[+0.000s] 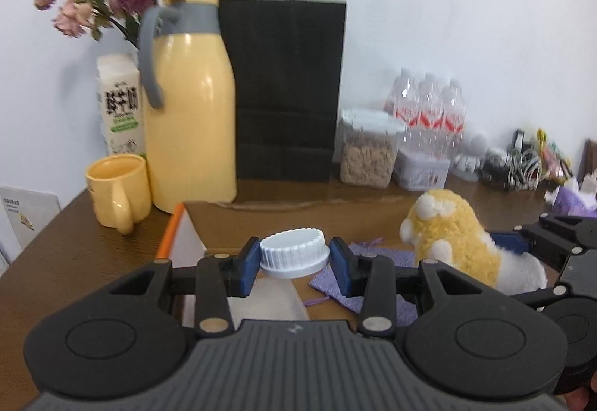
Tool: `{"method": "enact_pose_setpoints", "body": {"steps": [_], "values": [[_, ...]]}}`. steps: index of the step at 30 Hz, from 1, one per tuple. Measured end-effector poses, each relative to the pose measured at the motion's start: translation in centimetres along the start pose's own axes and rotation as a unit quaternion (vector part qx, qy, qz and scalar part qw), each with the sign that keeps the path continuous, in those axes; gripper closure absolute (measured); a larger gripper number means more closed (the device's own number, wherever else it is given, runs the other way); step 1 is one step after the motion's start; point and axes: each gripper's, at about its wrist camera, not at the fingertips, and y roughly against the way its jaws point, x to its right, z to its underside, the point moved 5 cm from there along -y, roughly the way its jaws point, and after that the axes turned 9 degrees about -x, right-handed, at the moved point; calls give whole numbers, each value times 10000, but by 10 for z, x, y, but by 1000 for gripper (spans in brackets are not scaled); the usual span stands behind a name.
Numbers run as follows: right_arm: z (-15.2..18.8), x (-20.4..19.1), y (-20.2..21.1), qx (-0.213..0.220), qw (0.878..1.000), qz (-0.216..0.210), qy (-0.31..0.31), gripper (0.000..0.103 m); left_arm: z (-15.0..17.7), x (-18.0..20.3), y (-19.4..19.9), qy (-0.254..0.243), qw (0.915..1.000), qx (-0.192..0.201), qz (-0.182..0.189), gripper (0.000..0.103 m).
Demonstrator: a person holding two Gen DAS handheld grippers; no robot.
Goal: Organize objects
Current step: 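Carry the bottle cap and plush toy over the box and release both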
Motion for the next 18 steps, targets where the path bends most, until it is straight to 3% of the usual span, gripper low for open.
{"method": "enact_pose_setpoints", "body": {"steps": [8,10,12,15,18], "values": [[14,5,-25,-351,9993,-103,-93,34,11,10,-13,-363,9993,-40,17,59],[17,5,-25,-391,9991,-122,-123,32,12,10,-8,-382,9993,35,-31,31],[19,4,-23,-378,9992,-125,-108,26,13,9,-2,-395,9989,191,-148,14],[20,4,-17,-284,9995,-70,-121,11,12,7,8,-384,9984,358,-208,0],[20,6,-11,-214,9995,-44,-225,0,12,6,14,-328,9983,431,-200,0]]}}
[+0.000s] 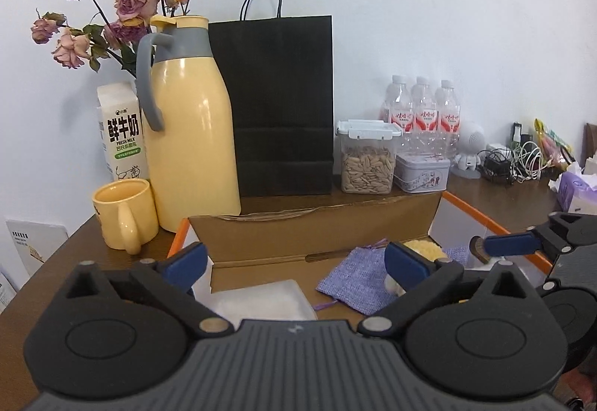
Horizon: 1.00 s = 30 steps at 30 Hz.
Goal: Organize objects
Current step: 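Carry the bottle cap and plush toy over the box and release both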
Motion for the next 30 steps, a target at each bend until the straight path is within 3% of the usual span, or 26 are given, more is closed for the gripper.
{"method": "enact_pose_setpoints", "body": {"steps": [12,20,30], "values": [[-2,6,20,215,9995,22,-214,0,-2,-7,7,196,9998,-81,-20,0],[-3,9,53,540,9982,63,-262,0,-13,-17,35,423,9991,37,-47,0],[23,12,101,644,9975,156,-258,0,-5,-40,77,524,9985,14,-152,0]]}}
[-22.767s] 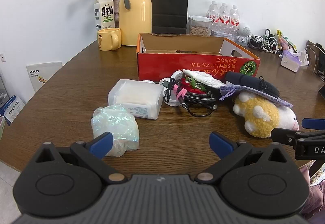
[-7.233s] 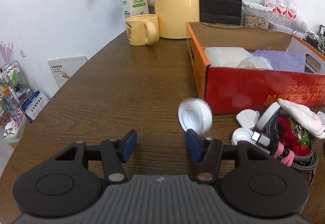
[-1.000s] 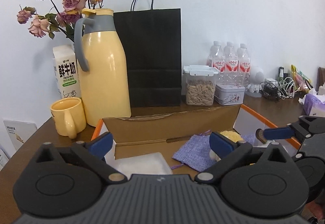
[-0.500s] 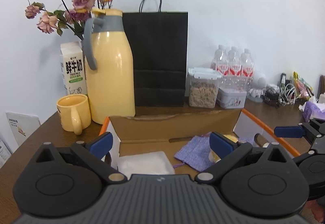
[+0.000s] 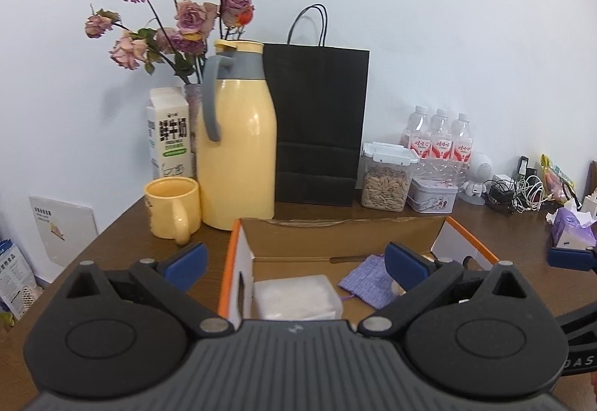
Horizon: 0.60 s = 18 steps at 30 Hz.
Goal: Organize objects
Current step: 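Carry the bottle cap and plush toy over the box and release both, then grasp another white bottle cap with the left tool while the right tool grasps the black cable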
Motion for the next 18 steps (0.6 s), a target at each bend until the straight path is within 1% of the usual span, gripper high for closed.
{"method": "enact_pose_setpoints", "body": {"steps": [4,9,12,18], "values": [[17,2,15,-111,9999,11,-15,0,7,-12,14,-38,9999,-47,-131,0],[42,5,28,-311,9995,37,-47,0,20,-32,29,-60,9994,-191,-283,0],[59,7,33,-469,9989,48,-58,0,31,-46,34,-81,9985,-310,-441,0],[89,10,38,-833,9965,54,-24,0,59,-78,35,2,9945,-732,-744,0]]}}
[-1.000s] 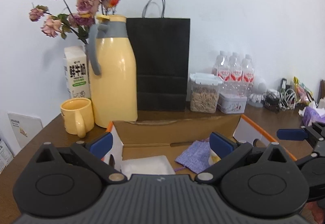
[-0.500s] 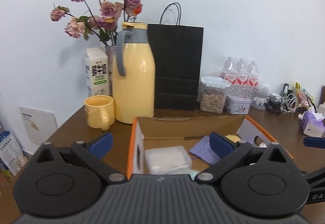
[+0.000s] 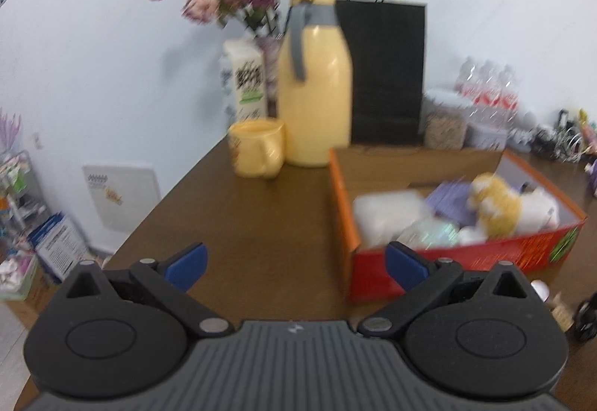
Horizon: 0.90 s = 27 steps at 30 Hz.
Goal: Organize objects
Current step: 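Grasp another white bottle cap with the left tool while the right tool grasps the black cable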
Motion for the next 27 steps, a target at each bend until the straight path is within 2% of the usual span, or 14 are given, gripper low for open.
{"method": "enact_pose_setpoints", "body": {"steps": [8,10,15,23,27], "values": [[28,-5,-8,-355,9993,-109,-12,0,43,-27,-22,66,9972,-685,-291,0],[32,-6,-11,-427,9990,-144,-22,0,52,-31,-28,133,9961,-837,-247,0],[38,-7,-19,-537,9984,-179,-76,0,68,-35,-35,164,9948,-979,-225,0],[42,-8,-27,-587,9977,-260,-201,0,75,-36,-44,221,9934,-1110,-189,0],[42,-8,-28,-561,9975,-310,-299,7,75,-36,-48,241,9932,-1130,-162,0]]}}
